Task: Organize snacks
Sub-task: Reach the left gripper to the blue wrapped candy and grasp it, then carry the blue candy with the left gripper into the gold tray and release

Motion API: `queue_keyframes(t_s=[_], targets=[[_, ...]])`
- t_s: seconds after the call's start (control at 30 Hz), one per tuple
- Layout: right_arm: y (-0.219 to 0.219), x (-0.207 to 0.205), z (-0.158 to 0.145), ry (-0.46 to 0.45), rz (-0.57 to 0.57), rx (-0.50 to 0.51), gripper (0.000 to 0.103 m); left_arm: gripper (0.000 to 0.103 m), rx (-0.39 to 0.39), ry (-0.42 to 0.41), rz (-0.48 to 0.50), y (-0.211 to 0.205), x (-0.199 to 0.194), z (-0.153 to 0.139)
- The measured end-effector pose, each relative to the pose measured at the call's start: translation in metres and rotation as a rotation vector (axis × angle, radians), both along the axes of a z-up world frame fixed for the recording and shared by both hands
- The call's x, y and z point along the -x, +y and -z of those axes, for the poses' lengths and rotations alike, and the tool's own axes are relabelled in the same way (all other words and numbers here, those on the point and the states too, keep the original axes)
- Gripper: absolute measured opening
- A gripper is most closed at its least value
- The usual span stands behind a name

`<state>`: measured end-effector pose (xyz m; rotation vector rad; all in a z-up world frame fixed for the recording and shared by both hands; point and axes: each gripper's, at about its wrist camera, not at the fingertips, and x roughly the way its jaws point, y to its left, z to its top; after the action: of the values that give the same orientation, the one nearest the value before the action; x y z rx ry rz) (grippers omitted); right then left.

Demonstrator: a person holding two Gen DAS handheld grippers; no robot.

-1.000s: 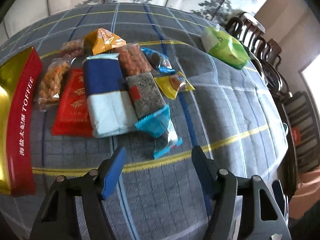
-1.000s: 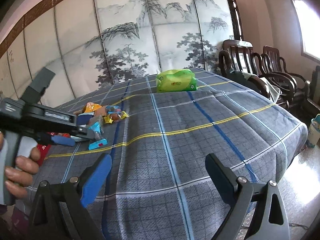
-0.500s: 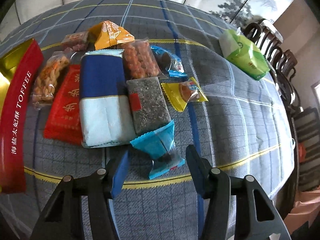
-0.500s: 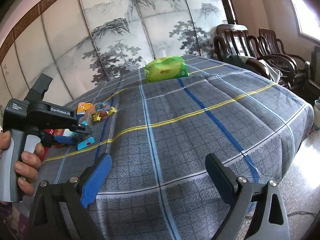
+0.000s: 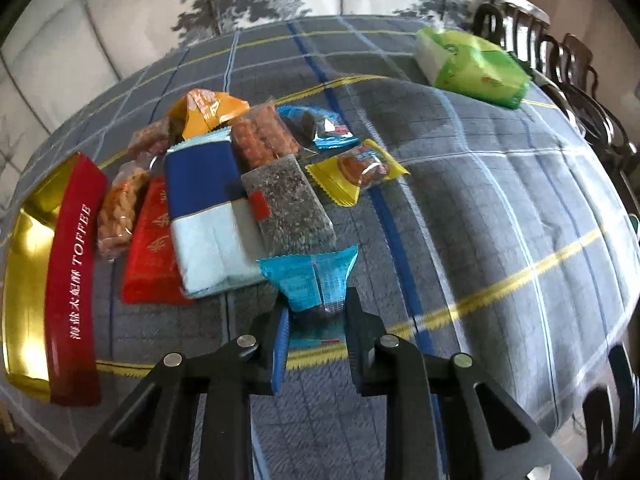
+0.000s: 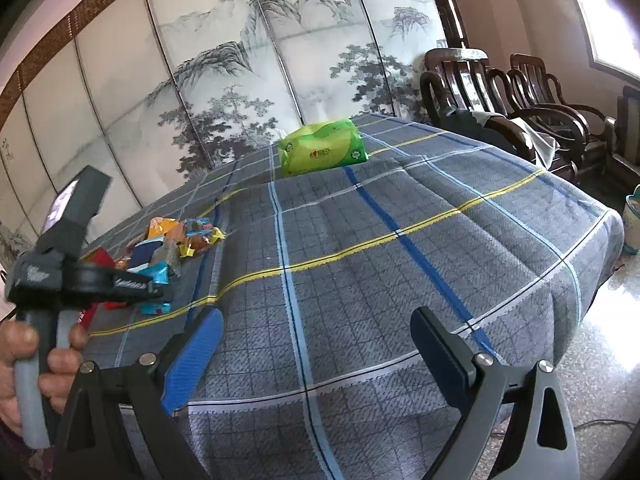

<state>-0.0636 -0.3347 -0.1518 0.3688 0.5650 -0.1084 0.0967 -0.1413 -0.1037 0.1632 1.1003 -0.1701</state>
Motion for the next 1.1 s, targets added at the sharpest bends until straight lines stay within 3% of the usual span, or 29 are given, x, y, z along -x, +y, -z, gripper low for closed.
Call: queue_keyframes(t_s=[0.4,1.1], targets=[[0.016,-0.009,-0.004,0.033,-0.029,0.025,0.097,0.022,0.011,-0.061,0.038,0.01,0.026,-0.02],[0.053,-0.022,-0.006,0.103,-0.113,0.071,0.097,0.022,0.043,-0.107,0.022,0.038,0.032,-0.036]])
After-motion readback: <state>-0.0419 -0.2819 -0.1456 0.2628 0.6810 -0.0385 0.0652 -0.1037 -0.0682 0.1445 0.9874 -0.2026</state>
